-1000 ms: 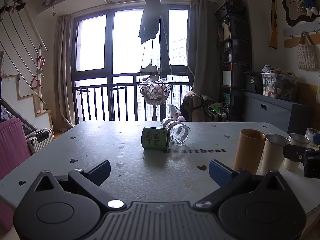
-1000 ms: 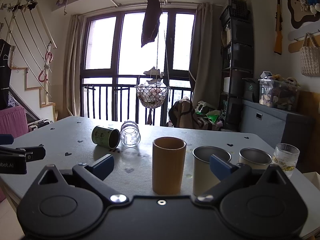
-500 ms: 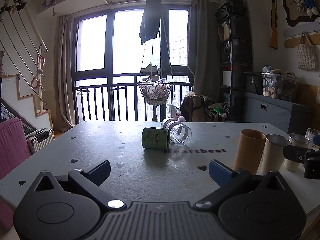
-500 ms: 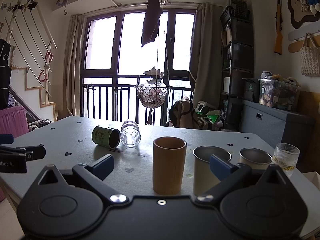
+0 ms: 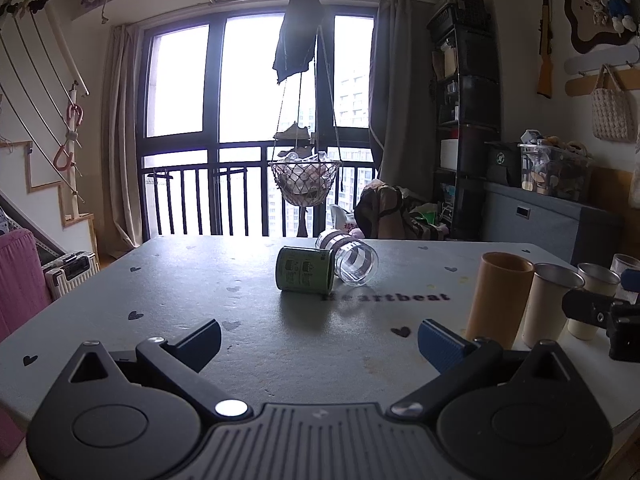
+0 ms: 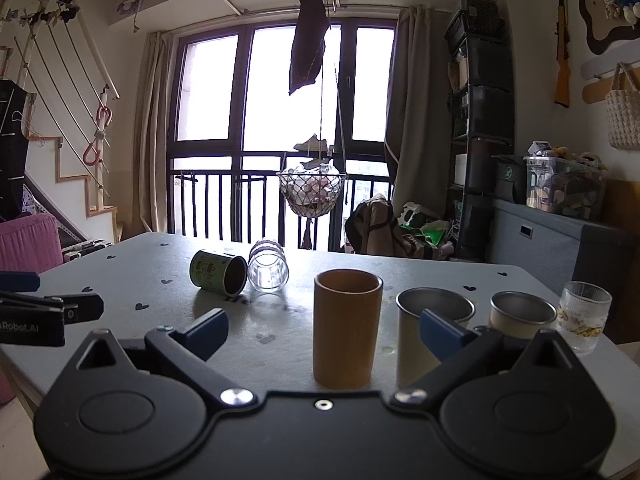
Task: Flip cup upright
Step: 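Reach the right tool to the lying burlap-banded glass and close on it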
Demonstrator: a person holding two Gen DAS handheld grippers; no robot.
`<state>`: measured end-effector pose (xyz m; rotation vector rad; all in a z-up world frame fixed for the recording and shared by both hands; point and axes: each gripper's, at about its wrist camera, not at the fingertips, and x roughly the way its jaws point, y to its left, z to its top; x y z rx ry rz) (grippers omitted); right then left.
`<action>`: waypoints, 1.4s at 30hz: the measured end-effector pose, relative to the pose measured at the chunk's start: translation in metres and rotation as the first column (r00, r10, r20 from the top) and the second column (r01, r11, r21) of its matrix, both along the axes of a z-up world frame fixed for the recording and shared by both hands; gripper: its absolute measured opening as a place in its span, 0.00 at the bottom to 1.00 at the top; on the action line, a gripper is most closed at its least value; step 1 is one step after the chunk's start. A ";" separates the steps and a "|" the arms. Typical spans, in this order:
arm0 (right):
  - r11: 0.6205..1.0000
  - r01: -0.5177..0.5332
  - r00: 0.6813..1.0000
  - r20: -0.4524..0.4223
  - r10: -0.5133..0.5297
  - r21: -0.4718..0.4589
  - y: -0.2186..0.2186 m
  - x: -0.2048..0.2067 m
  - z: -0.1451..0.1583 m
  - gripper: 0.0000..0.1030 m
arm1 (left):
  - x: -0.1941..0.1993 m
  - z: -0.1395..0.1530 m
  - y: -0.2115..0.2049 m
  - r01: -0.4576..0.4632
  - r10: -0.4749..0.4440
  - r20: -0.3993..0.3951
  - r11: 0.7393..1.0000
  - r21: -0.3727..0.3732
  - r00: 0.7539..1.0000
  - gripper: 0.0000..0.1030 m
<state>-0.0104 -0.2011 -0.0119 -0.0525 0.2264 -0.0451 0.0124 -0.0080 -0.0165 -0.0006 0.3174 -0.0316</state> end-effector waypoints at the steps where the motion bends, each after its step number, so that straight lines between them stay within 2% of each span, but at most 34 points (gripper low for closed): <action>1: 1.000 -0.005 1.000 0.005 0.005 -0.003 0.000 0.002 -0.001 1.00 | 0.002 -0.001 0.002 0.000 0.000 -0.002 1.000 -0.002 1.000 1.00; 7: 0.999 -0.050 0.998 0.035 0.051 -0.005 -0.001 0.026 0.012 1.00 | 0.017 -0.008 0.008 0.006 -0.006 -0.018 1.000 -0.017 1.000 1.00; 13: 0.992 -0.127 0.992 -0.008 0.127 0.013 0.006 0.085 0.043 1.00 | 0.032 -0.012 0.014 0.017 -0.018 -0.022 1.000 -0.026 1.000 1.00; 19: 0.982 -0.185 0.968 -0.163 0.188 0.034 0.022 0.185 0.072 0.98 | 0.051 -0.016 0.029 0.016 -0.018 -0.032 0.999 -0.049 0.999 1.00; 21: 0.983 -0.169 0.958 -0.221 0.180 0.067 0.030 0.221 0.078 0.92 | 0.056 -0.017 0.035 0.013 -0.015 -0.036 0.998 -0.060 0.999 1.00; 24: 0.979 -0.154 0.935 -0.302 0.187 0.131 0.041 0.272 0.082 0.91 | 0.065 -0.018 0.048 0.003 -0.006 -0.038 0.997 -0.073 0.999 1.00; 28: 0.970 -0.077 0.902 -0.399 0.166 0.231 0.053 0.336 0.071 0.89 | 0.077 -0.020 0.064 -0.008 0.004 -0.045 0.997 -0.083 0.999 1.00; 30: 0.967 -0.035 0.887 -0.439 0.146 0.252 0.060 0.366 0.063 0.88 | 0.083 -0.022 0.073 -0.016 0.012 -0.051 0.996 -0.087 0.999 1.00; 37: 0.974 0.117 0.829 -0.559 0.013 0.196 0.075 0.451 0.021 0.86 | 0.096 -0.031 0.099 -0.057 0.048 -0.082 0.993 -0.101 0.995 1.00; 42: 0.975 0.159 0.770 -0.637 -0.025 0.153 0.083 0.483 -0.012 0.81 | 0.104 -0.038 0.110 -0.085 0.072 -0.110 0.990 -0.110 0.991 1.00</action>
